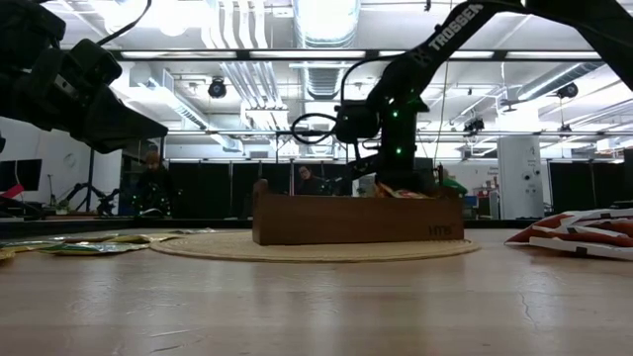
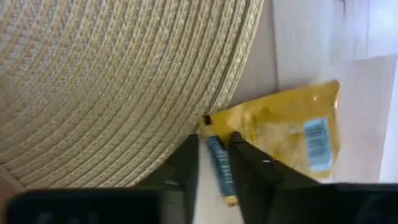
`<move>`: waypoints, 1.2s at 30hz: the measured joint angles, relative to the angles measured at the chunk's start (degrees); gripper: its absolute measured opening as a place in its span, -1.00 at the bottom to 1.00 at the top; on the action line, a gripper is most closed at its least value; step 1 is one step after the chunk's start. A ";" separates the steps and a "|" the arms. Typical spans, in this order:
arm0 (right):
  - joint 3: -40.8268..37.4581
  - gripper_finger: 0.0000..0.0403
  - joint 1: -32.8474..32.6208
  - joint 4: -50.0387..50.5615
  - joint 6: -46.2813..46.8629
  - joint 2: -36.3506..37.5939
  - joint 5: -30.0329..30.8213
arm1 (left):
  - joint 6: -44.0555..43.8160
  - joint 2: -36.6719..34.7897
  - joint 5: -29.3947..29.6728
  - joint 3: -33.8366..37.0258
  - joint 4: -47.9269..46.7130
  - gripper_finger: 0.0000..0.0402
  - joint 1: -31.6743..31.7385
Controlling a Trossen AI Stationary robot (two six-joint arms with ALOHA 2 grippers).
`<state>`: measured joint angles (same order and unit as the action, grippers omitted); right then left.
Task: Pick & Place Tea
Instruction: Put the orange tea bag into the right section of the wooden organizer
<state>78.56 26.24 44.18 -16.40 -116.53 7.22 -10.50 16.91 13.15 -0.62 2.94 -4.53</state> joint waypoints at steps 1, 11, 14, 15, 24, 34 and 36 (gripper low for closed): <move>0.00 -0.77 0.14 0.00 0.25 -0.05 0.03 | 0.00 0.00 0.00 0.00 -0.01 -1.00 0.00; 2.02 -0.96 0.33 5.57 1.90 -0.07 0.93 | 0.01 0.00 0.00 0.00 0.00 -1.00 0.00; 4.09 -0.96 0.33 9.09 3.70 0.03 0.90 | 0.02 0.00 0.00 -0.02 0.00 -1.00 0.01; 4.86 -0.96 0.31 10.15 4.29 0.13 0.90 | 0.02 0.00 0.00 -0.02 0.00 -1.00 -0.01; 8.41 -0.96 0.28 12.74 7.66 4.25 0.61 | 0.00 0.00 0.01 0.00 0.00 -1.00 0.00; 8.34 -0.90 0.29 13.37 7.04 8.55 -0.35 | 0.02 0.00 0.00 0.00 0.00 -1.00 -0.01; 7.94 -0.81 0.29 13.76 6.49 8.55 -1.18 | 0.02 0.02 0.00 0.00 0.00 -1.00 -0.01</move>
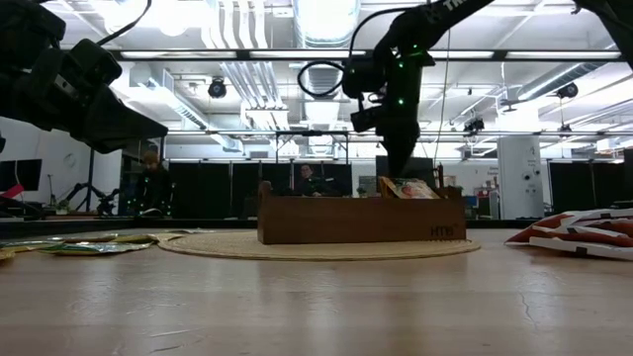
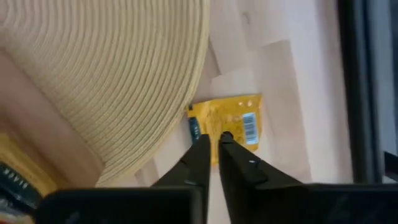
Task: Pick & Place Tea
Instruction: Put the orange tea bag into the right section of the wooden organizer
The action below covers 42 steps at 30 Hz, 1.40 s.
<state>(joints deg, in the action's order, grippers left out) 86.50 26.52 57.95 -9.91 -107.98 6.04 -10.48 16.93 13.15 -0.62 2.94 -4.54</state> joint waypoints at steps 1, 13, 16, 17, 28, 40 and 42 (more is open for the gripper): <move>-0.45 -0.75 0.00 -0.06 -0.42 0.00 -0.26 | -0.02 -0.02 0.00 0.00 0.00 -1.00 0.02; -10.42 0.05 2.42 -7.78 -5.60 -0.09 -1.11 | -0.02 -0.02 0.00 0.00 0.00 -1.00 0.00; -12.97 0.18 3.32 -11.95 -6.63 -0.09 -1.83 | 0.00 -0.02 0.00 0.00 0.00 -1.00 0.01; -13.73 0.22 3.58 -12.98 -7.21 -0.09 -1.87 | -0.01 -0.01 0.00 0.00 -0.01 -1.00 0.00; -23.20 0.17 5.48 -27.46 -9.37 0.39 -2.18 | -0.01 -0.01 0.00 0.00 0.00 -1.00 0.02; -21.21 -0.90 5.88 -23.40 -5.25 -0.14 -1.94 | 0.00 0.00 0.00 0.00 0.00 -1.00 0.00; -19.57 -0.93 6.14 -21.08 -4.86 -0.40 0.09 | 0.00 0.00 0.00 0.00 -0.02 -1.00 0.00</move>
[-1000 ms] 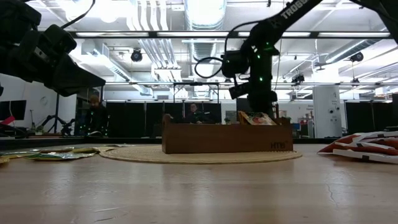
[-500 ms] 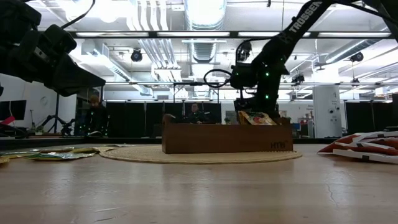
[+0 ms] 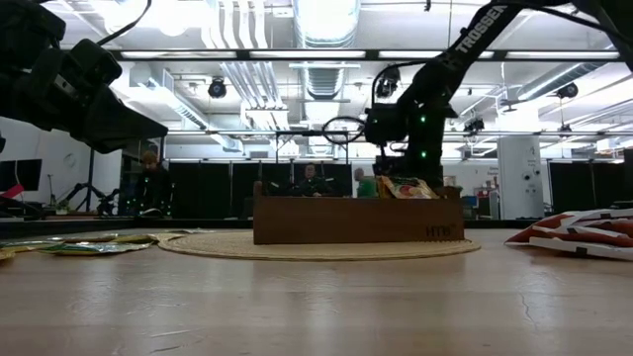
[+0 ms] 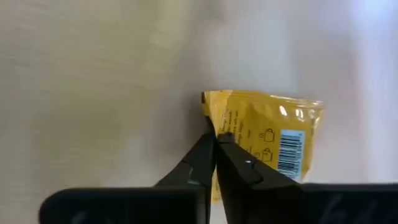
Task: Pick & Place Tea
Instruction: Put the orange tea bag into the right section of the wooden organizer
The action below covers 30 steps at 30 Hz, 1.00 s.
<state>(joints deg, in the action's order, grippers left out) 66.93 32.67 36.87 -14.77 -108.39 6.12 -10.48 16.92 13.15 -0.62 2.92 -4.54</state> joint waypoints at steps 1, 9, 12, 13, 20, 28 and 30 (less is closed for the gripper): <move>1.05 -0.94 0.21 1.31 0.14 -0.05 0.62 | -0.02 0.00 0.00 0.00 0.02 -1.00 0.02; 10.88 -0.96 -0.05 14.41 2.35 0.50 3.28 | 0.00 0.00 0.00 -0.02 0.02 -1.00 0.00; 13.76 -0.96 -0.50 17.39 4.33 1.52 1.49 | -0.02 0.00 0.00 -0.01 0.02 -1.00 0.01; 14.53 -0.96 -0.81 18.14 4.97 1.91 -0.14 | -0.01 -0.01 0.00 -0.01 0.02 -1.00 0.01; 17.62 -0.96 -3.95 20.16 7.58 6.94 -15.22 | 0.00 -0.02 0.00 0.00 0.02 -1.00 0.00; 17.21 -0.96 -9.85 20.12 10.36 13.47 -33.60 | 0.00 0.00 0.00 0.00 0.02 -1.00 0.01; 16.99 -0.96 -11.28 19.99 10.79 13.72 -38.66 | -0.01 -0.01 0.00 0.00 0.02 -1.00 0.02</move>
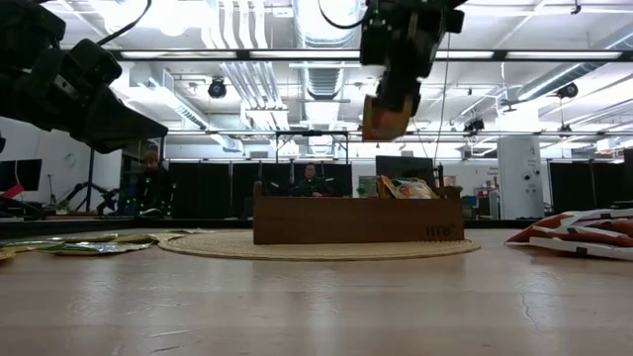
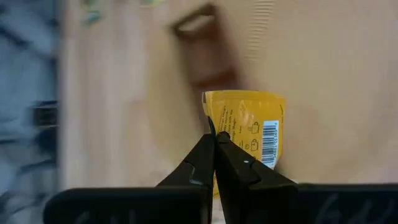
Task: Pick & Place Tea
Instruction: Put the orange tea bag into the right section of the wooden organizer
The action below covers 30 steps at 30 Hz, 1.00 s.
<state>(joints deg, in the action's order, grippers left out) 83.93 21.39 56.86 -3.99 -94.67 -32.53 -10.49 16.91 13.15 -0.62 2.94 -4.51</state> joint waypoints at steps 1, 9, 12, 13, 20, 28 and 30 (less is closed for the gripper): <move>-0.13 -0.96 -0.77 -0.02 0.00 0.00 -1.72 | 0.00 0.00 0.00 0.00 -0.01 -1.00 -0.01; -1.41 -0.96 -4.95 0.35 -0.83 -4.09 -4.04 | 0.01 0.01 0.00 0.00 0.00 -1.00 -0.02; -2.11 -0.96 -5.51 0.46 -0.85 -6.10 -7.61 | -0.01 0.01 0.00 -0.02 -0.01 -1.00 -0.02; -2.46 -0.96 -5.64 0.82 -0.85 -6.86 -8.69 | 0.00 0.01 0.00 0.00 0.00 -1.00 0.00; -5.60 -0.96 -5.12 1.64 -1.08 -9.72 -9.23 | 0.00 0.01 0.00 0.00 0.00 -1.00 -0.01; -7.55 -0.96 -3.93 1.68 -2.90 -10.32 -2.32 | 0.01 0.06 0.00 0.00 0.00 -1.00 -0.01; -7.59 -0.96 -3.65 1.63 -3.10 -10.12 -0.32 | 0.00 0.06 0.00 0.00 0.00 -1.00 0.00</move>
<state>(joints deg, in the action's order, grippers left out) 76.34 17.74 58.49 -7.09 -104.79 -32.85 -10.49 16.97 13.15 -0.62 2.94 -4.51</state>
